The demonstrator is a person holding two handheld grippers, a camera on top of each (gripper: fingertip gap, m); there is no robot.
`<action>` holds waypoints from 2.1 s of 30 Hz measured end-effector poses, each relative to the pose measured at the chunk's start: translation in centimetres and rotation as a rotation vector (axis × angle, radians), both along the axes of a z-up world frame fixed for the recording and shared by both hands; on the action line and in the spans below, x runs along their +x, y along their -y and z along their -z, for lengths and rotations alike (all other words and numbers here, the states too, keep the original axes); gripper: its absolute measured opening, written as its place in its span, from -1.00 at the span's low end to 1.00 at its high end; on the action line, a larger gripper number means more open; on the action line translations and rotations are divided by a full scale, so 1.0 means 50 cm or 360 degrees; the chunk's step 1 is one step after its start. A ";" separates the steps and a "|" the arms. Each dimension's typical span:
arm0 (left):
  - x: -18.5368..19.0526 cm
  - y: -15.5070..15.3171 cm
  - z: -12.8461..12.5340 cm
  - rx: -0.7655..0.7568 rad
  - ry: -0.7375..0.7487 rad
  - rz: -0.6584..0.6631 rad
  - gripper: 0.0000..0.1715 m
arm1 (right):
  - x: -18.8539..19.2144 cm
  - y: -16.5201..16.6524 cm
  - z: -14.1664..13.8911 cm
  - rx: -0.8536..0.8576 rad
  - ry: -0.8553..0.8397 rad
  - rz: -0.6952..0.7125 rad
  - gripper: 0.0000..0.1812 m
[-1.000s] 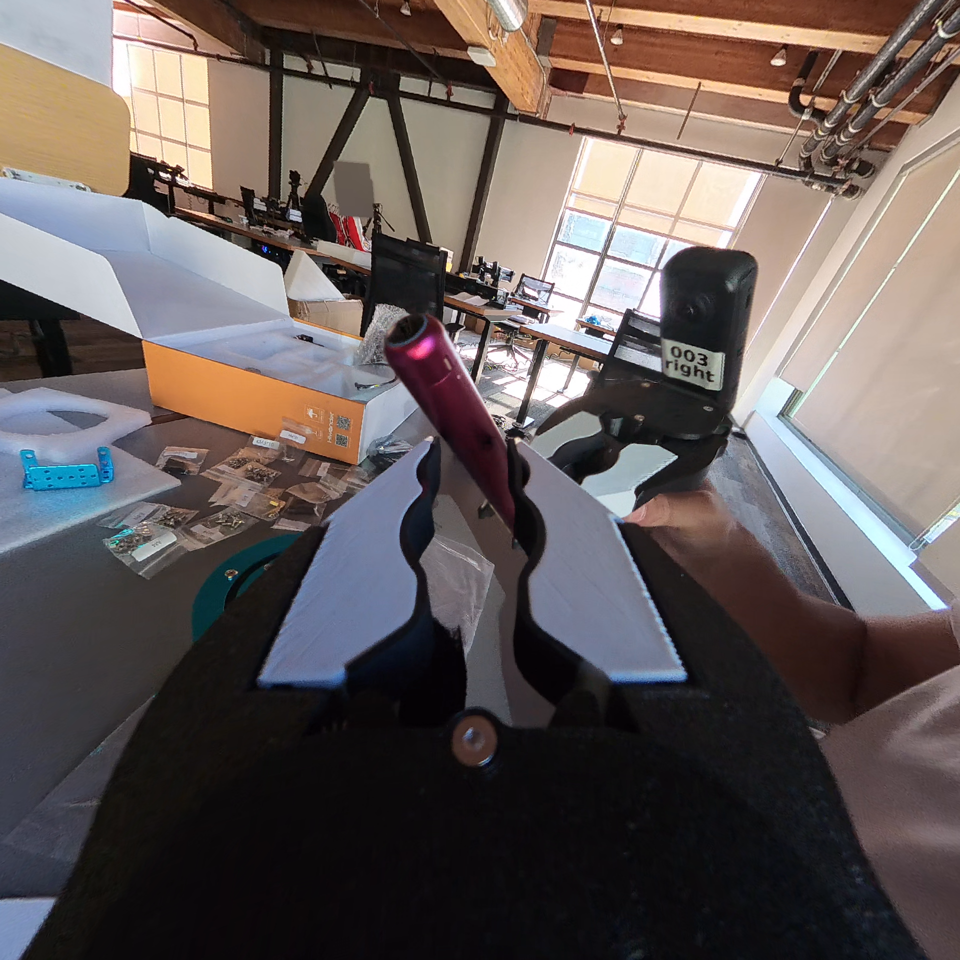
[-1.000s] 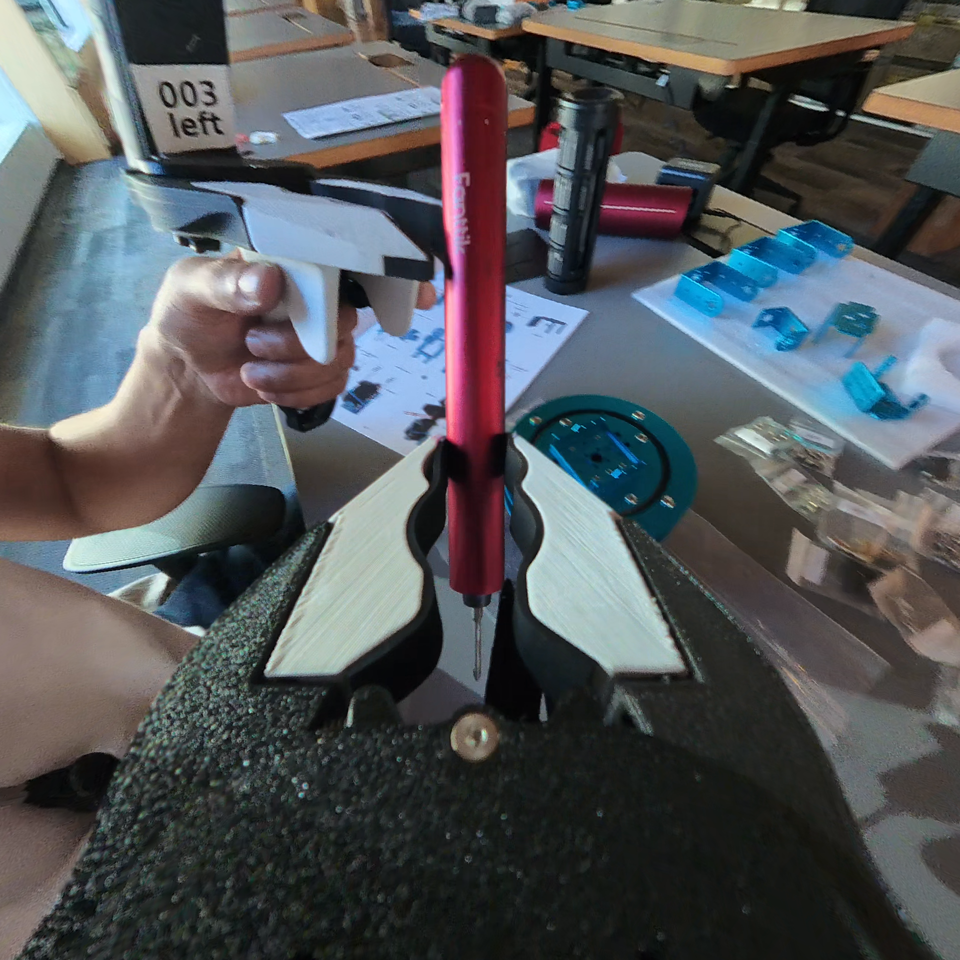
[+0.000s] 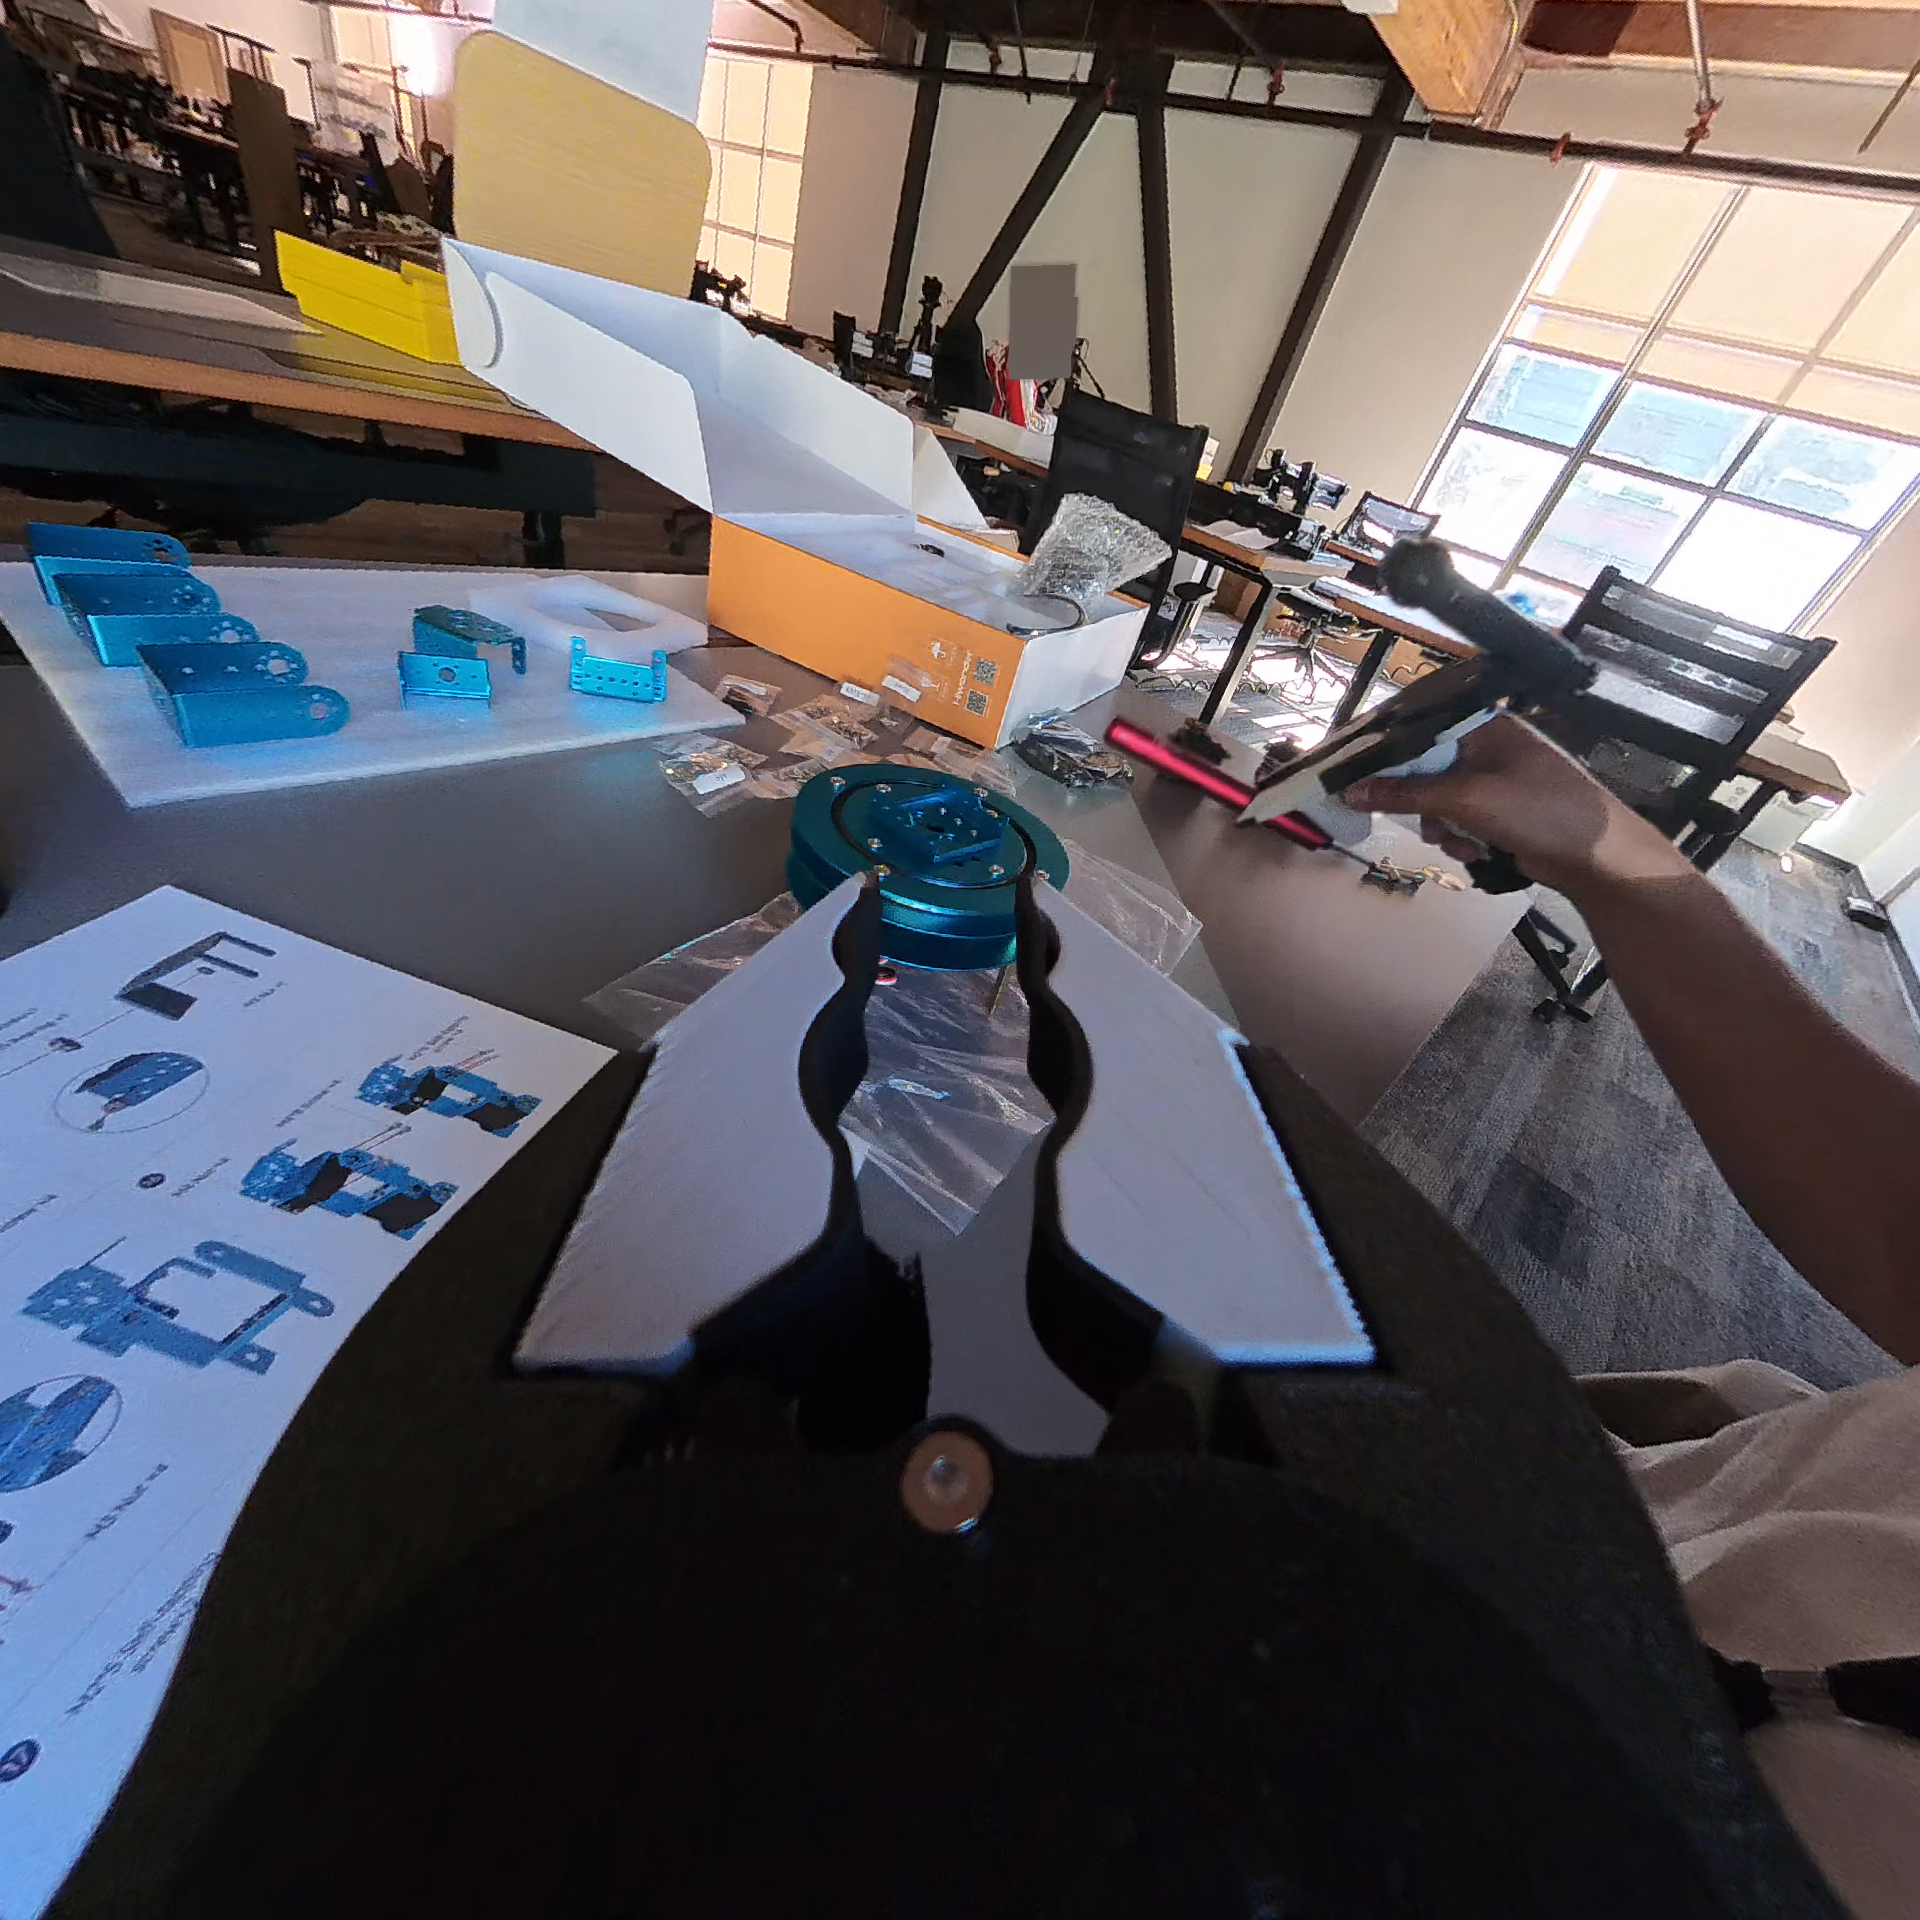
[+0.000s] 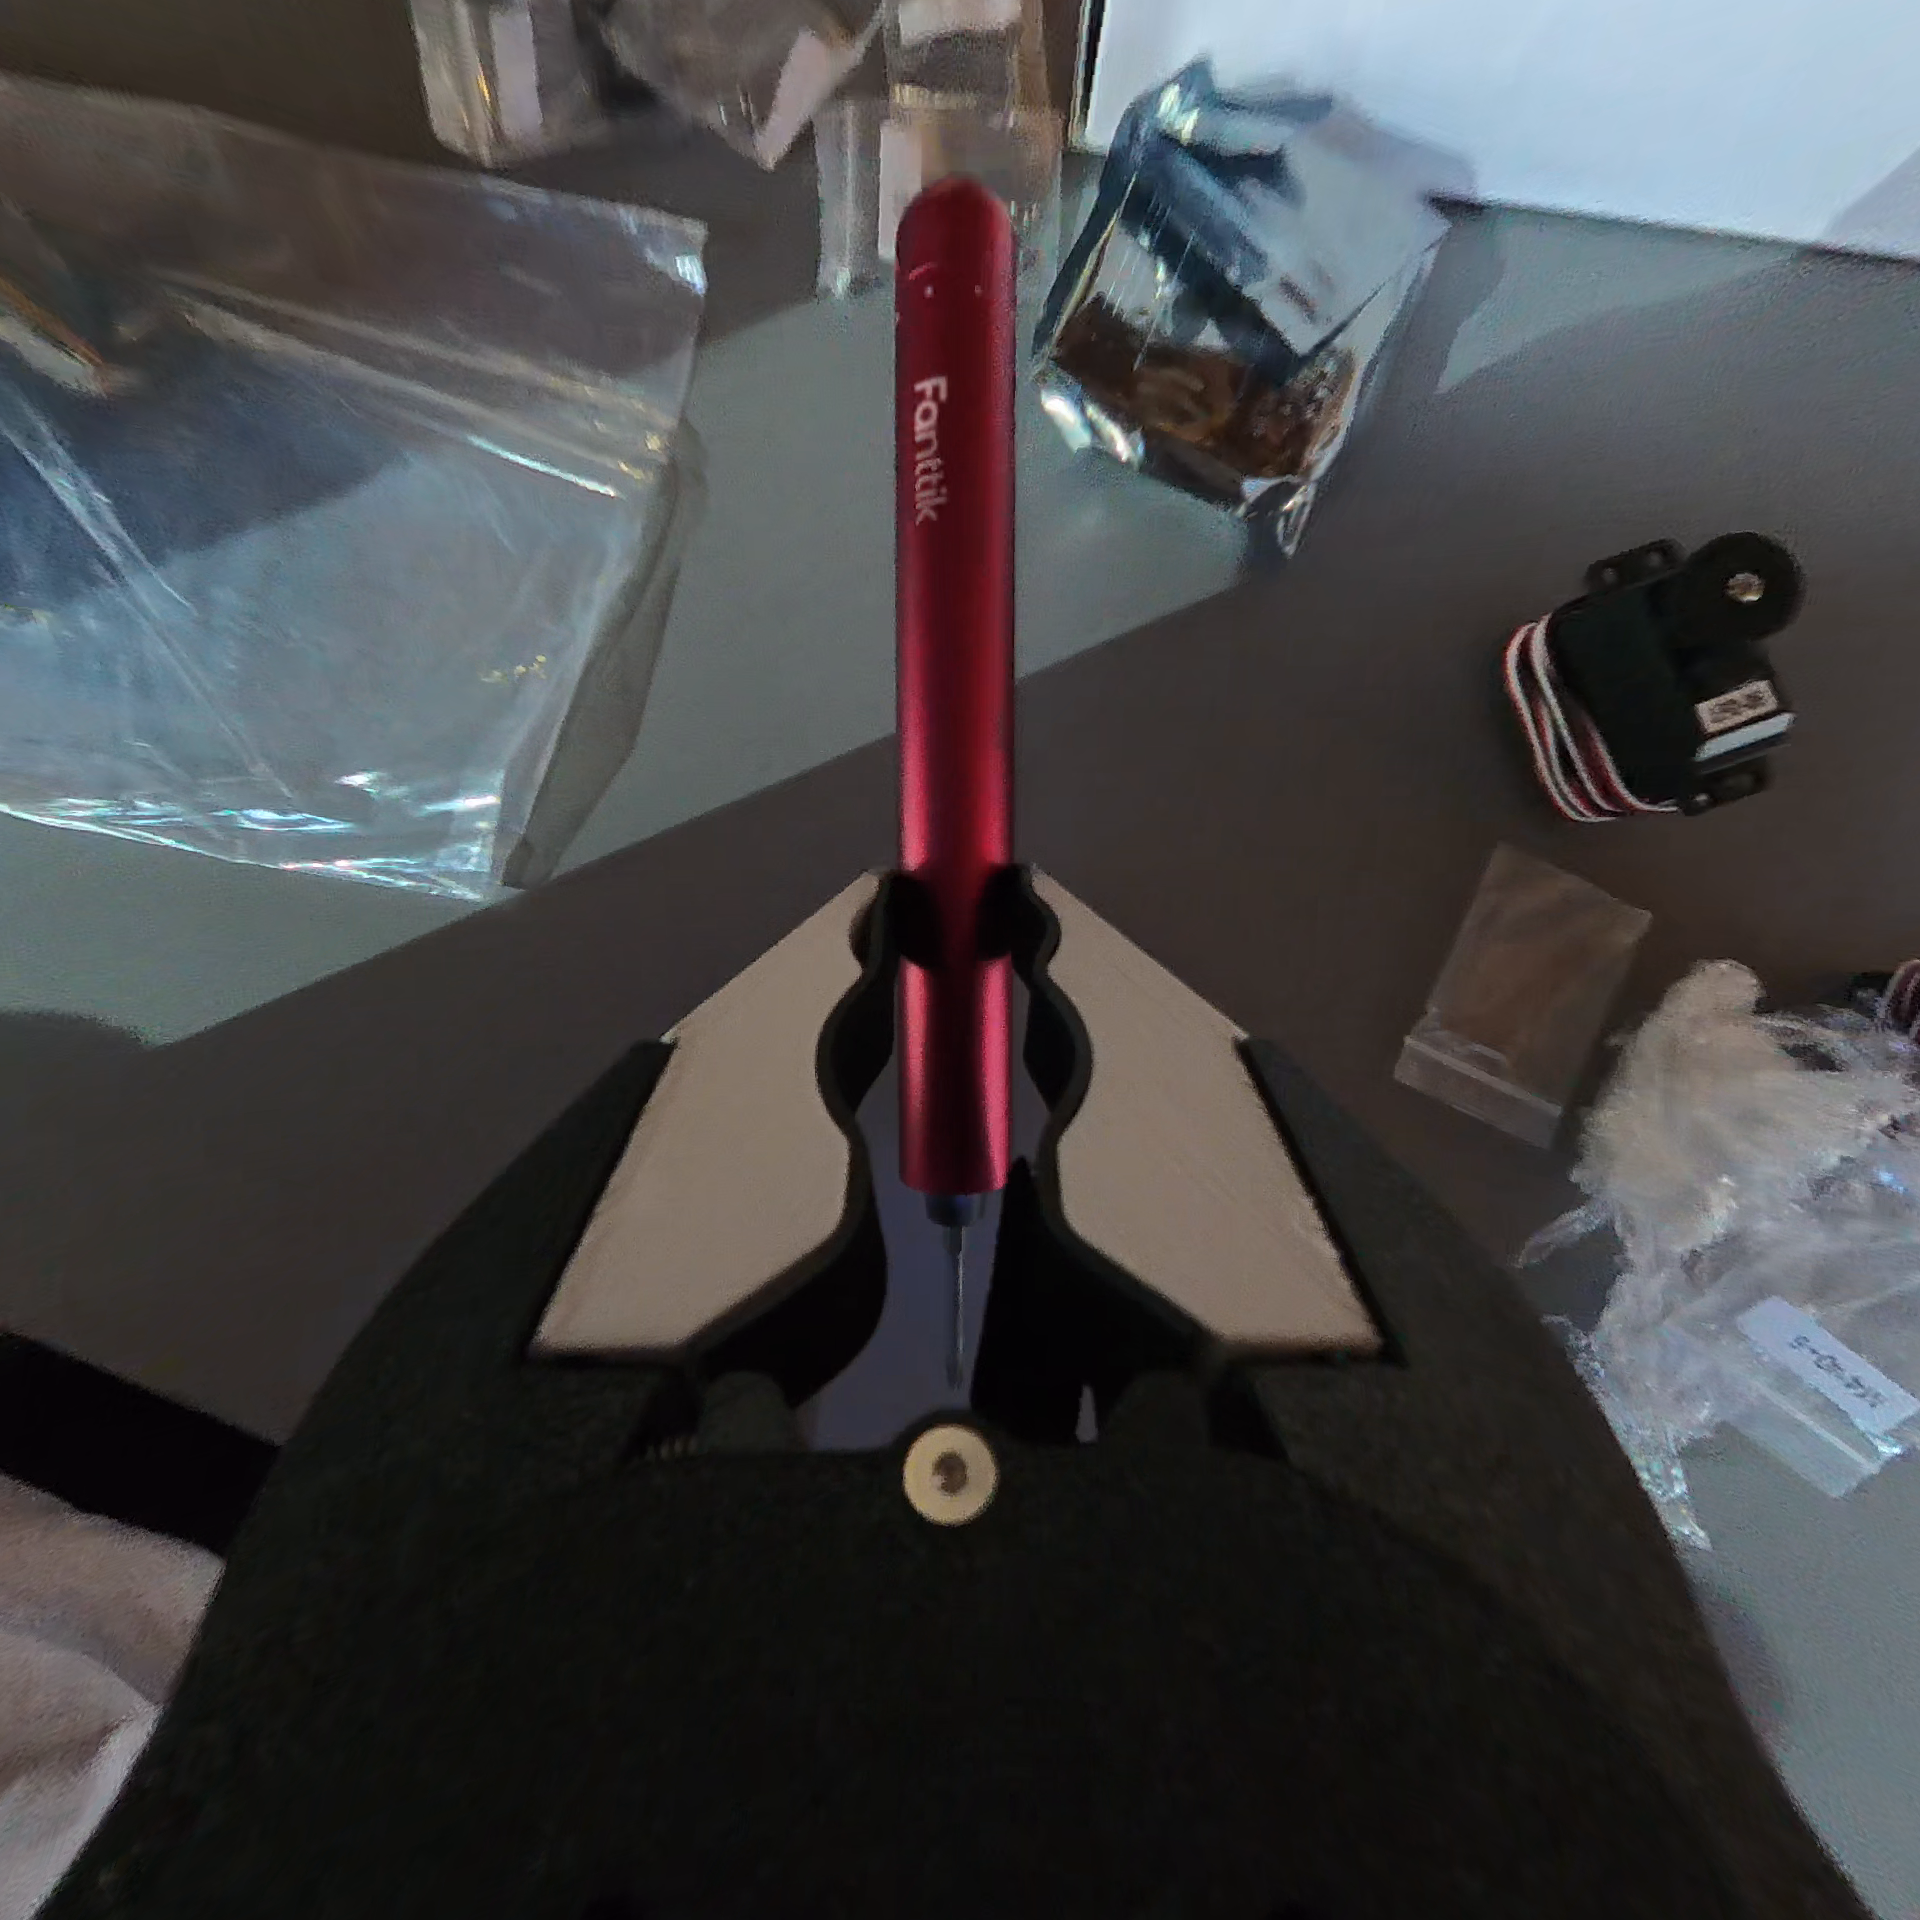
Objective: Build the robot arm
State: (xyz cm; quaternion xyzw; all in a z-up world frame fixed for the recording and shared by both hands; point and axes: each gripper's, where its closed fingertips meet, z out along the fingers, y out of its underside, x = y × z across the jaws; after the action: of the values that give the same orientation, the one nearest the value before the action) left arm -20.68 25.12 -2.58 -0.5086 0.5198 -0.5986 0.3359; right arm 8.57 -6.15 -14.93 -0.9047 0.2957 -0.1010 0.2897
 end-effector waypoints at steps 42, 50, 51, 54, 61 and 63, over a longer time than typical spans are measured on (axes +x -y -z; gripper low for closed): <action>0.223 0.051 0.175 -0.0003 -0.0746 0.0567 -0.04 | -0.267 -0.440 -0.041 0.0770 -0.0485 -0.1440 0.28; 0.285 0.044 0.183 -0.0779 -0.0980 0.0735 -0.35 | -0.235 -0.448 -0.029 0.0808 -0.1298 -0.1072 -0.21; 0.288 0.049 0.191 -0.0786 -0.1020 0.0762 -0.38 | -0.235 -0.450 -0.030 0.0811 -0.1357 -0.1064 -0.23; 0.292 0.065 0.204 -0.0794 -0.1080 0.0817 -0.41 | -0.229 -0.454 -0.026 0.0807 -0.1442 -0.1004 -0.32; 0.289 0.071 0.141 -0.0660 -0.0825 0.0822 -0.58 | -0.273 -0.442 -0.040 0.0713 -0.1238 -0.1095 -0.52; 0.279 0.073 0.136 -0.0617 -0.0811 0.0814 -0.58 | -0.273 -0.441 -0.048 0.0725 -0.1198 -0.1092 -0.53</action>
State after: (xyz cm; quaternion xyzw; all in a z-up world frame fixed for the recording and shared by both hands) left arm -6.74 21.49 -9.40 -0.5489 0.5736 -0.6045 -0.0655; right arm -5.10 15.90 -12.54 -0.8371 0.0818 0.3957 0.3687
